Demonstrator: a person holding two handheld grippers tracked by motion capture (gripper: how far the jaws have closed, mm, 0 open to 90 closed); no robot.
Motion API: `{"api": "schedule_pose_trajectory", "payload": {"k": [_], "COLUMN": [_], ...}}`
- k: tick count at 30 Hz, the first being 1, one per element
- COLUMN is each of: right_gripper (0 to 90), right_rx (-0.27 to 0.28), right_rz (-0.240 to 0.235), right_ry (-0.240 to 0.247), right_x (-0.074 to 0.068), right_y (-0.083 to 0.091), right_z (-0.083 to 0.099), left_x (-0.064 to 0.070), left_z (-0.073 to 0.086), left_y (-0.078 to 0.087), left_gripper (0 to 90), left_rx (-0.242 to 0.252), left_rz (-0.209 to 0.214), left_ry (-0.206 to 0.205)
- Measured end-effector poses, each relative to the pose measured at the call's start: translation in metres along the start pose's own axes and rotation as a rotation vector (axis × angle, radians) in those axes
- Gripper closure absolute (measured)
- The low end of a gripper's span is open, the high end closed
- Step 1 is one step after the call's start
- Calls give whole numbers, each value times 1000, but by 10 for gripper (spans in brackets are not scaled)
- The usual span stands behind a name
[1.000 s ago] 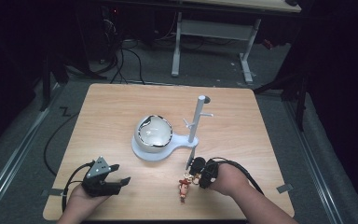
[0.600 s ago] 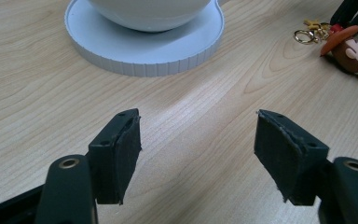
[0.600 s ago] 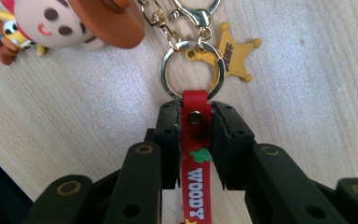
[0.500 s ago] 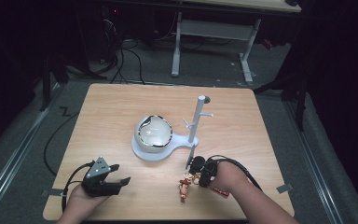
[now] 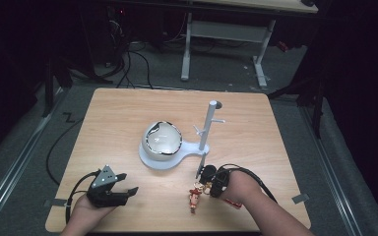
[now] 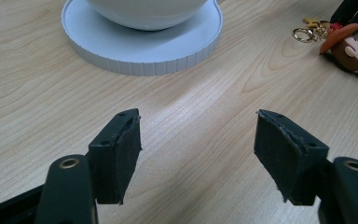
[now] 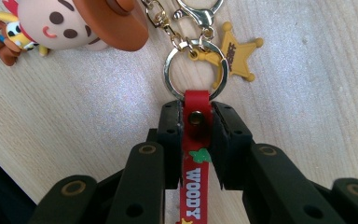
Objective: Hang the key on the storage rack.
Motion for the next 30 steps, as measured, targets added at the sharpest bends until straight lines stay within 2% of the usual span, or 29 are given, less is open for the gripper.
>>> {"api": "schedule_pose_trajectory", "payload": {"k": [4, 10, 19, 22, 23, 25, 30], "right_gripper": [746, 746, 746, 746, 746, 746, 746], "right_rx": [-4, -18, -35, -40, -39, -40, -3], "right_rz": [3, -19, 4, 22, 32, 38, 51], "right_ry": [-8, 12, -4, -21, -37, -40, -82], "right_x": [-1, -7, -4, -2, 0, 1, 9], "right_y": [0, 7, 50, 68, 78, 83, 105], "right_z": [0, 1, 8, 12, 16, 17, 27], "left_x": [0, -2, 0, -1, -1, 0, 0], "left_z": [0, 1, 0, 0, 0, 1, 0], "left_y": [1, 1, 1, 1, 1, 1, 0], "left_gripper": [320, 321, 321, 321, 321, 321, 321], "left_rx": [1, 1, 2, 2, 2, 1, 0], "left_rz": [1, -1, -1, 0, 0, 2, 3], "left_ry": [3, 9, 2, 5, 5, 4, 0]}}
Point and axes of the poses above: each handheld gripper's, and its own axes: y roughly backward along the jaws, z roughly out of its underside, x roughly to its right, the point moved 4 cm from there along -y, roughly forward along the jaws, and after that the axes turned 8 degrees about y, right-handed, at the moved point
